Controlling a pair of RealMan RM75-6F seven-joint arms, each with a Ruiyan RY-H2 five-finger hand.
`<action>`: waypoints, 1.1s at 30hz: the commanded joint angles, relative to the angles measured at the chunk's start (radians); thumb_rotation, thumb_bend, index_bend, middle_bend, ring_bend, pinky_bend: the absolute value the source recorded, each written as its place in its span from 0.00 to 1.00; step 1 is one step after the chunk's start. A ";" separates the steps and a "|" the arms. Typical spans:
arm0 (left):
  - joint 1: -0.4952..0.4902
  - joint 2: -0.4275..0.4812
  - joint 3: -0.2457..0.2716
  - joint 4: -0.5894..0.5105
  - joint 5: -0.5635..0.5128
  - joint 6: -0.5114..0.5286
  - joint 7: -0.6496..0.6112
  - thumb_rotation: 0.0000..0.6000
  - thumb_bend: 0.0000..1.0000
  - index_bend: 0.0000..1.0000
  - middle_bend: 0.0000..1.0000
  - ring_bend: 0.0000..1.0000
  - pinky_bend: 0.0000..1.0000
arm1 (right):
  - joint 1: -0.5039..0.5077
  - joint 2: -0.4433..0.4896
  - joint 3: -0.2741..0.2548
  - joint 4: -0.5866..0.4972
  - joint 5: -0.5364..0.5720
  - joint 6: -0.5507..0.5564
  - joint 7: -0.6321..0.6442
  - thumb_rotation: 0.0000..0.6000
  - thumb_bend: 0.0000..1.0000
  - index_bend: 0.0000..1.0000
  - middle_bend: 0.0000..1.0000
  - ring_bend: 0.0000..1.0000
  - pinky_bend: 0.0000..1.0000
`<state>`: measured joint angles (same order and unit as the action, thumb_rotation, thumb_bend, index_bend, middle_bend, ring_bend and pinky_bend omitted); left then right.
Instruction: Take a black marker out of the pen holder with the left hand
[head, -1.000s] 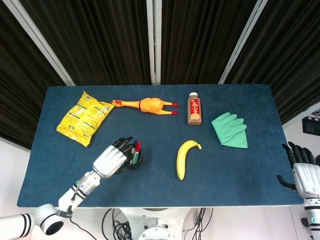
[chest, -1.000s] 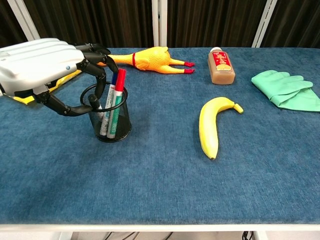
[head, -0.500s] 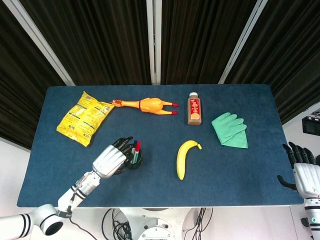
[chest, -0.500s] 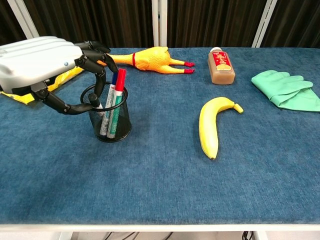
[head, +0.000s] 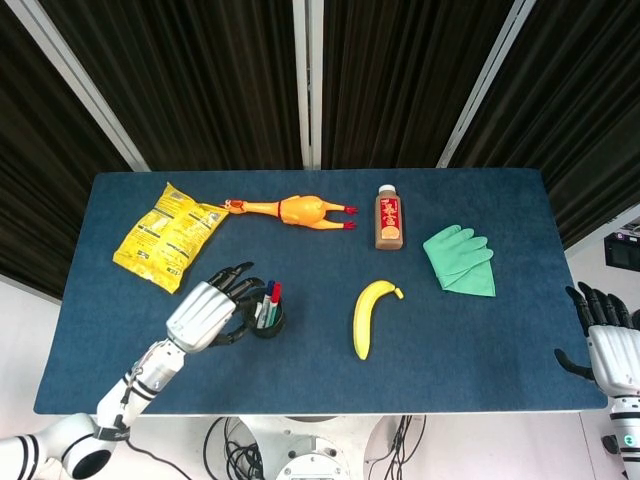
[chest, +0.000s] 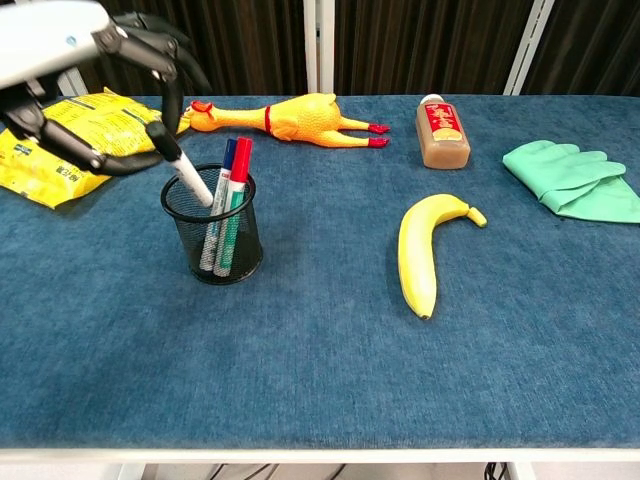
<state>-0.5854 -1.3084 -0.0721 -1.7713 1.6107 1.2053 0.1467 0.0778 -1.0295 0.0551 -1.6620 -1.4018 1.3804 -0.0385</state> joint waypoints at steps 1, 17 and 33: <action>0.023 0.065 -0.009 -0.061 0.002 0.039 -0.043 1.00 0.39 0.60 0.24 0.07 0.22 | -0.003 -0.009 0.005 0.009 -0.009 0.018 0.006 1.00 0.18 0.00 0.00 0.00 0.00; 0.123 0.162 -0.031 0.024 -0.142 0.103 -0.174 1.00 0.40 0.62 0.25 0.07 0.22 | -0.011 -0.034 0.007 0.042 -0.091 0.094 0.026 1.00 0.18 0.00 0.00 0.00 0.00; 0.051 0.121 -0.009 0.102 -0.316 -0.143 0.025 1.00 0.41 0.57 0.25 0.07 0.20 | -0.009 -0.041 0.005 0.046 -0.089 0.088 0.020 1.00 0.18 0.00 0.00 0.00 0.00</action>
<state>-0.5149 -1.1691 -0.0826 -1.6763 1.3280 1.0937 0.1198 0.0688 -1.0705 0.0602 -1.6159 -1.4911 1.4685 -0.0180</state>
